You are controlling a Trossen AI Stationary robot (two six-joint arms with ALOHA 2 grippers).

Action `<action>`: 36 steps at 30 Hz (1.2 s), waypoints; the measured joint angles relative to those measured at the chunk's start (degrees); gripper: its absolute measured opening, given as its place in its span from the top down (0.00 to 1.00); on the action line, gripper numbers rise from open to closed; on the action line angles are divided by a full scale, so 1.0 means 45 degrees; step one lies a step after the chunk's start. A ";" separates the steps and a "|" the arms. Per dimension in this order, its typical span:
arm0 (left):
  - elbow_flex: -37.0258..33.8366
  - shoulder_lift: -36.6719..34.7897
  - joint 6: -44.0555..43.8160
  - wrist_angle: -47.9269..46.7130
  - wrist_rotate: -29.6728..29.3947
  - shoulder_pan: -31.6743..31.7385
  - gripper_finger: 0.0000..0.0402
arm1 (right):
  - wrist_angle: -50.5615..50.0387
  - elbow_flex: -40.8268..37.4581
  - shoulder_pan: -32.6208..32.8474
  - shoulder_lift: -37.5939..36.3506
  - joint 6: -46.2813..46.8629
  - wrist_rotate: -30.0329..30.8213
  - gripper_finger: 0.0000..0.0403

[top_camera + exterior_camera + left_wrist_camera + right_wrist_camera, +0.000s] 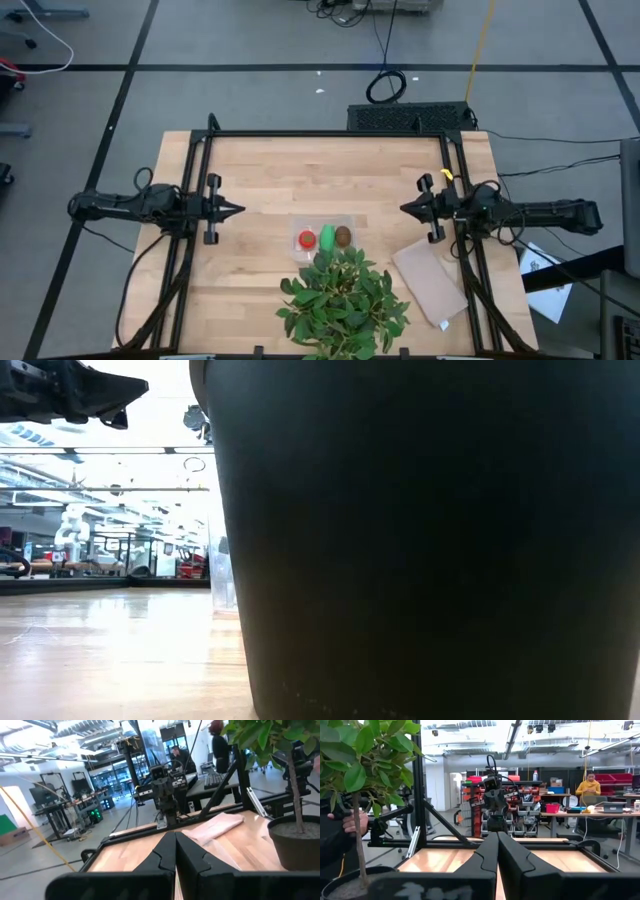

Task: Pick and placing Produce into tupperware
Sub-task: Return to Home Position

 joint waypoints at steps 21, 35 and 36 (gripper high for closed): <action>-0.0753 -0.0285 0.0017 -0.0840 0.0038 -0.0015 0.99 | -0.1685 0.0000 0.0000 -0.0305 -0.0194 -0.0005 1.00; -0.0763 -0.0285 -0.0460 -0.2107 -0.0311 -0.0015 0.99 | -0.2646 0.0000 0.0000 -0.0305 -0.0379 -0.0039 1.00; -0.0763 -0.0282 -0.0625 -0.2271 -0.0497 -0.0015 0.99 | -0.2697 0.0000 0.0000 -0.0305 -0.0389 -0.0039 1.00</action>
